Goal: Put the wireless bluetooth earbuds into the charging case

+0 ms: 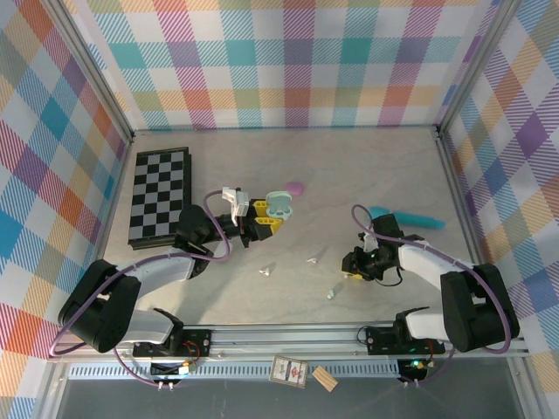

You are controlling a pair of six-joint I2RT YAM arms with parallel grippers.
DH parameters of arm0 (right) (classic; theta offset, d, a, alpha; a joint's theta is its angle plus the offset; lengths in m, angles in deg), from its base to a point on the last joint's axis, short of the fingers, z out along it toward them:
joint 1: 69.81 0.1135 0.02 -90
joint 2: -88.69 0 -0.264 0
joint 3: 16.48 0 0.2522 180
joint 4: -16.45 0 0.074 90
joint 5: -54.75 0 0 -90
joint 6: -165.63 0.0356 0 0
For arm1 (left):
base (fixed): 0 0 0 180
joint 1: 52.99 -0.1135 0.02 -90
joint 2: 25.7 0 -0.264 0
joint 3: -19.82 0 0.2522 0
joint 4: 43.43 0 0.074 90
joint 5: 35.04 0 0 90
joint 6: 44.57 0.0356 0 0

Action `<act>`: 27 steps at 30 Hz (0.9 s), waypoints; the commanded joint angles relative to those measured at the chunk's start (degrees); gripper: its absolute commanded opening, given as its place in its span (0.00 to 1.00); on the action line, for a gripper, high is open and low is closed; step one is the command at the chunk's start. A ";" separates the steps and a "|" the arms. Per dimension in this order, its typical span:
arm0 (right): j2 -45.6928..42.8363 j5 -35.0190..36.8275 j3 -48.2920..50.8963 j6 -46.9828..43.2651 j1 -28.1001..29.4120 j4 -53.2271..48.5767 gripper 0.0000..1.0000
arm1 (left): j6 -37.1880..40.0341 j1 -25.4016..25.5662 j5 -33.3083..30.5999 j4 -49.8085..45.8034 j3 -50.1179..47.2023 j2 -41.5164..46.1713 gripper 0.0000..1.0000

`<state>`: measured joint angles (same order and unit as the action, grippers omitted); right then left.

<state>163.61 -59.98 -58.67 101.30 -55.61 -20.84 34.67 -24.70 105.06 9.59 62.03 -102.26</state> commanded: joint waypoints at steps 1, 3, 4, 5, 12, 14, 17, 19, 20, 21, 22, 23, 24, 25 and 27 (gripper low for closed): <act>1.36 -0.94 0.66 -0.55 0.15 -0.13 0.31 | -0.18 -0.44 1.47 2.83 1.57 -0.09 0.29; 1.72 -0.84 0.65 -0.52 0.13 -0.15 0.29 | -0.20 -0.43 1.37 2.84 1.48 -0.16 0.29; 1.74 -0.84 0.72 -0.45 0.13 -0.16 0.27 | -0.20 -0.47 1.34 2.84 1.44 -0.14 0.29; 1.68 -0.84 0.81 -0.32 0.13 -0.20 0.27 | -0.22 -0.43 1.40 2.84 1.44 -0.09 0.29; 0.70 -1.12 0.52 0.15 0.13 -0.25 0.21 | -0.30 -0.44 1.36 2.83 1.52 -0.41 0.29; 0.42 -1.31 0.35 0.34 0.13 -0.11 0.20 | -0.31 -0.44 1.39 2.86 1.52 -0.39 0.29; -0.32 -1.81 0.21 0.73 0.21 0.15 0.20 | -0.29 -0.46 1.36 2.89 1.44 -0.36 0.29; -0.97 -1.68 0.34 0.82 0.22 0.07 0.19 | -0.30 -0.47 1.28 2.84 1.38 -0.27 0.29; -1.28 -1.49 0.24 0.90 0.22 -0.10 0.18 | -0.35 -0.43 1.28 2.90 1.35 -0.28 0.29; -1.55 -1.45 0.22 0.95 0.22 -0.19 0.18 | -0.31 -0.46 1.15 2.88 1.35 -0.33 0.29; -1.93 -1.17 0.21 1.11 0.22 -0.28 0.17 | -0.31 -0.45 1.13 2.88 1.34 -0.43 0.29; -2.58 -0.78 0.14 1.39 0.21 -0.54 0.17 | -0.23 -0.43 1.14 2.83 1.28 -0.54 0.29; -3.24 -0.36 0.14 1.62 0.29 -0.72 0.17 | -0.21 -0.44 1.11 2.83 1.26 -0.73 0.29; -4.19 0.26 -0.02 1.98 0.33 -1.00 0.17 | -0.09 -0.43 0.98 2.84 1.26 -0.86 0.29; -5.84 2.22 -0.79 2.63 0.55 -2.26 0.17 | -0.05 -0.48 0.90 3.00 1.26 -1.14 0.29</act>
<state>160.00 -59.33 -58.69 102.53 -55.57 -21.12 34.67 -24.70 105.04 9.63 62.03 -102.70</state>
